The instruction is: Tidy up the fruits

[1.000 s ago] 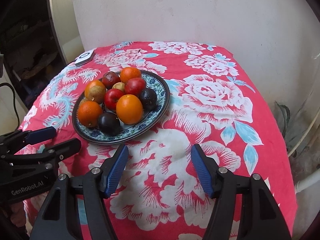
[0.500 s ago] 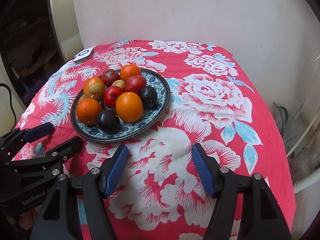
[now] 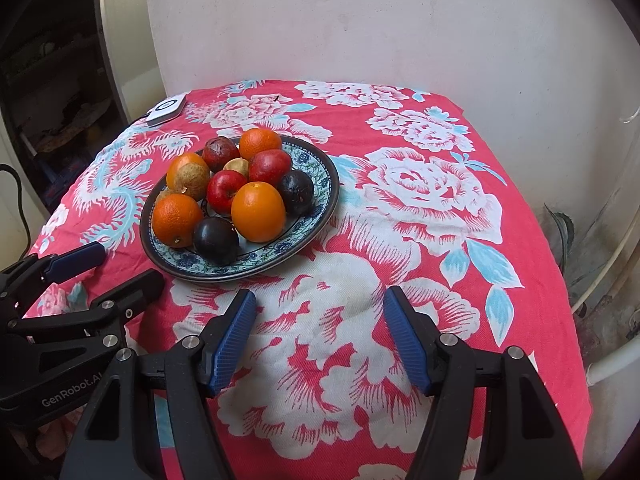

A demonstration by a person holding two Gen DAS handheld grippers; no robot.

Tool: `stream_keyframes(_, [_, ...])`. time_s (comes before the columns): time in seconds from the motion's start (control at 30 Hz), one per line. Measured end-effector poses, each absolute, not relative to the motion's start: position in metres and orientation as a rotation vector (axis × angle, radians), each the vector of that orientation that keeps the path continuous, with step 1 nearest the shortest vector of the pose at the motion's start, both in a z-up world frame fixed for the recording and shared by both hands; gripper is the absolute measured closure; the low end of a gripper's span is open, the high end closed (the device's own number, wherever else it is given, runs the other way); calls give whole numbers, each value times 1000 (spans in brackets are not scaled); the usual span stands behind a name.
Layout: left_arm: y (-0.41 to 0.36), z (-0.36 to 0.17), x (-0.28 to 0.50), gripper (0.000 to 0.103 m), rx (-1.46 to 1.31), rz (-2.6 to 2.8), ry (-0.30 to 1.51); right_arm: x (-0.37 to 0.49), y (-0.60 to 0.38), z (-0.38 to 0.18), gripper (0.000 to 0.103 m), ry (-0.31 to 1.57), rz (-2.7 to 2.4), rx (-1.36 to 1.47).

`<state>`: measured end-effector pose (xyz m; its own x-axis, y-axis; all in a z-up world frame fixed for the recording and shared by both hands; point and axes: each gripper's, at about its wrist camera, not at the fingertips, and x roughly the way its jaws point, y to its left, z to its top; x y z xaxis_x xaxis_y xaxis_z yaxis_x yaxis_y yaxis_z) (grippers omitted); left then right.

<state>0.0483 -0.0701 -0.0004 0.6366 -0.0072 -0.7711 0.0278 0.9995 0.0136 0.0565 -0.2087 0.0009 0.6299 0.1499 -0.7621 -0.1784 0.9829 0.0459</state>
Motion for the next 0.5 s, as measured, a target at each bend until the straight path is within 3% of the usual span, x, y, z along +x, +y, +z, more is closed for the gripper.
stream_keyframes(0.5, [-70,0,48,28,25,-19,880,57,-207,1,35,870,187,-36])
